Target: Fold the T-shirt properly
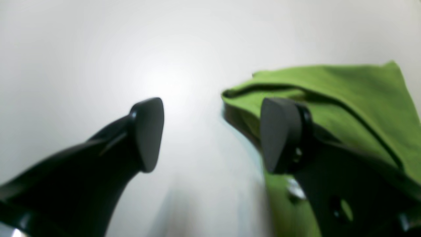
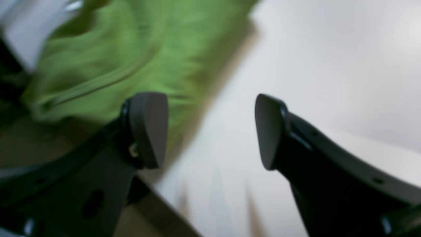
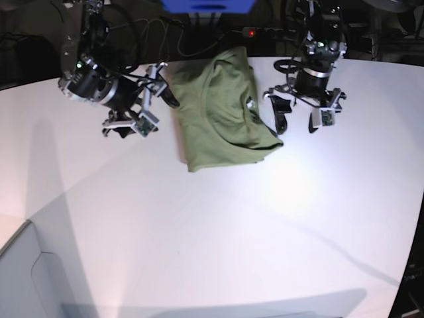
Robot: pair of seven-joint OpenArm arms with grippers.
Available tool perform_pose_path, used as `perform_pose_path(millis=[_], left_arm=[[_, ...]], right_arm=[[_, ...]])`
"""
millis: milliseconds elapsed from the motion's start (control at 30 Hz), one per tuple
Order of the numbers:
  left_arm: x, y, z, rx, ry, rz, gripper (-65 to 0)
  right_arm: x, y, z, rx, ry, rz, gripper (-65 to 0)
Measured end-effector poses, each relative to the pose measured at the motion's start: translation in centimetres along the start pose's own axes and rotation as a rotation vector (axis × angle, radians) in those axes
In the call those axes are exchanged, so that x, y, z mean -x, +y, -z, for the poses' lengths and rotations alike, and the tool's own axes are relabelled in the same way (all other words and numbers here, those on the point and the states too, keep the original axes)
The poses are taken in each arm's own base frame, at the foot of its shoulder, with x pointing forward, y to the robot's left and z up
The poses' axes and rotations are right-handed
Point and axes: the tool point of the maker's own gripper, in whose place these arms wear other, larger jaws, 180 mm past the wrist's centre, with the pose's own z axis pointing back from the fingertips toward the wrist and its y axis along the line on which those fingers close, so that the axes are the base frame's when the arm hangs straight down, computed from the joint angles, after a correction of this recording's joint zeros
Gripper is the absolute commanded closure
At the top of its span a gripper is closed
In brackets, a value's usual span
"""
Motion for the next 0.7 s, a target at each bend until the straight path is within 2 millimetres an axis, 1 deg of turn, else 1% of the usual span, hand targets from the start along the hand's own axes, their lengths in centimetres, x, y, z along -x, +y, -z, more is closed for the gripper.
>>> perform_pose_path(millis=[167, 233, 300, 367, 433, 533, 633, 700], left_arm=[[0.1, -2.6, 0.5, 0.071, -0.001, -0.002, -44.2], [1.3, -3.7, 1.0, 0.099, 0.032, -0.005, -44.1], [3.0, -4.3, 1.6, 0.117, 0.083, -0.009, -43.9], [3.8, -5.2, 1.8, 0.141, 0.103, -0.009, -43.8], [4.4, -6.0, 1.3, 0.16, 0.111, -0.012, -43.8], [6.0, -6.5, 0.5, 0.173, 0.153, -0.017, -43.8], [7.8, -6.1, 0.6, 0.161, 0.204, -0.018, -43.8], [8.0, -6.0, 0.6, 0.159, 0.209, -0.02, -43.8]], right_arm=[[-0.4, 0.5, 0.2, -0.015, -0.009, -0.011, -40.1], [-0.5, 0.3, 0.2, -0.01, -0.009, -0.013, -40.1], [-0.8, 0.1, 0.2, -0.007, -0.018, -0.016, -40.1], [-0.9, 0.0, 0.2, -0.006, -0.024, -0.018, -39.9], [-0.8, -0.1, 0.2, -0.002, -0.022, -0.015, -39.8], [-1.6, -0.7, 0.2, 0.01, -0.038, -0.026, -39.8], [-1.5, -0.7, 0.2, 0.01, -0.037, -0.025, -39.7], [-1.4, -0.4, 0.2, 0.003, -0.032, -0.025, -39.7]])
